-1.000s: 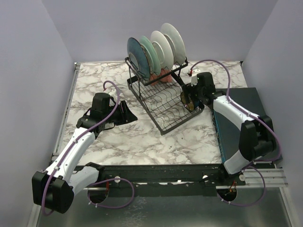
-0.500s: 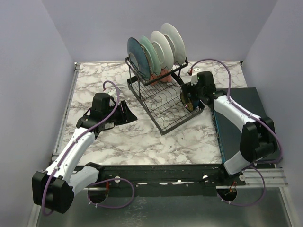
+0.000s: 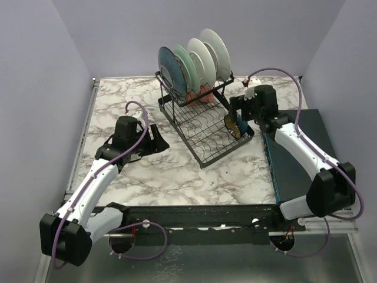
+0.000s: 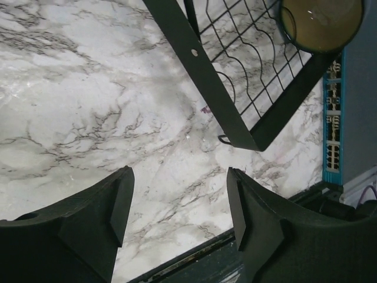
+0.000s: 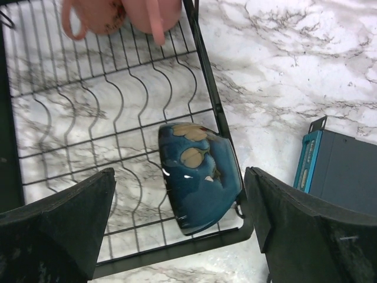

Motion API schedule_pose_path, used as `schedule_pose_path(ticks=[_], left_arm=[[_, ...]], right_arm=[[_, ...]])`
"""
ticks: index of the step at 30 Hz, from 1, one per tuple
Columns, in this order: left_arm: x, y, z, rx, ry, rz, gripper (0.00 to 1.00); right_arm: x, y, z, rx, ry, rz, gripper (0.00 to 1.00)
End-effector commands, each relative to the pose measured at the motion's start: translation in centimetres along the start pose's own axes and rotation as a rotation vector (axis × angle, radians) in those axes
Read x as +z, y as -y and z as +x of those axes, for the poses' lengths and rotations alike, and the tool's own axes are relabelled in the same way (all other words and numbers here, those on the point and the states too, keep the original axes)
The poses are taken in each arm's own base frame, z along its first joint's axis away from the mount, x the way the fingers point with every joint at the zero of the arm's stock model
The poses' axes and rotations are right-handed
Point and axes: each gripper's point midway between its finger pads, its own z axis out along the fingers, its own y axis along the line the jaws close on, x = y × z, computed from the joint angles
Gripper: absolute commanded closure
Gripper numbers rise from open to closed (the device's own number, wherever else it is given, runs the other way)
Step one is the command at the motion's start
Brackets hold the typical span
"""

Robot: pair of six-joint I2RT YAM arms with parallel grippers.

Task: Load the mixed dishes into the dish rack
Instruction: Insert the bowl into the dish rack, then pick up the bowl from the center of the board.

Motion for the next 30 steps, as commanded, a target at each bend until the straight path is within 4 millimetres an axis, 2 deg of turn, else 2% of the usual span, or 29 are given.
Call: schedule_pose_path(ticks=[1, 6, 10, 14, 20, 25, 30], left_arm=[[-0.6, -1.9, -1.6, 0.016, 0.07, -0.126, 0.29], [-0.9, -3.6, -2.7, 0.001, 0.112, -0.236, 0.23], [-1.1, -4.9, -3.7, -0.007, 0.127, -0.339, 0.18], [-1.3, -6.1, -4.9, -0.005, 0.148, -0.428, 0.09], [-1.2, -7.0, -6.6, 0.01, 0.163, -0.515, 0.02], [-0.9, -8.1, -7.5, 0.026, 0.159, -0.593, 0.01], [-0.1, -9.2, -7.6, 0.039, 0.131, -0.647, 0.01]], right_arm=[[-2.7, -1.2, -2.5, 0.12, 0.098, -0.051, 0.03], [-4.9, -3.3, -3.2, 0.196, 0.151, -0.164, 0.0], [-6.2, -3.6, -3.0, 0.234, 0.163, -0.176, 0.0], [-7.3, -4.6, -2.5, 0.282, 0.17, -0.227, 0.0], [-8.6, -5.8, -1.0, 0.315, 0.144, -0.289, 0.01], [-10.1, -6.7, -0.2, 0.326, 0.14, -0.342, 0.01], [-12.0, -6.5, -0.3, 0.335, 0.175, -0.336, 0.0]])
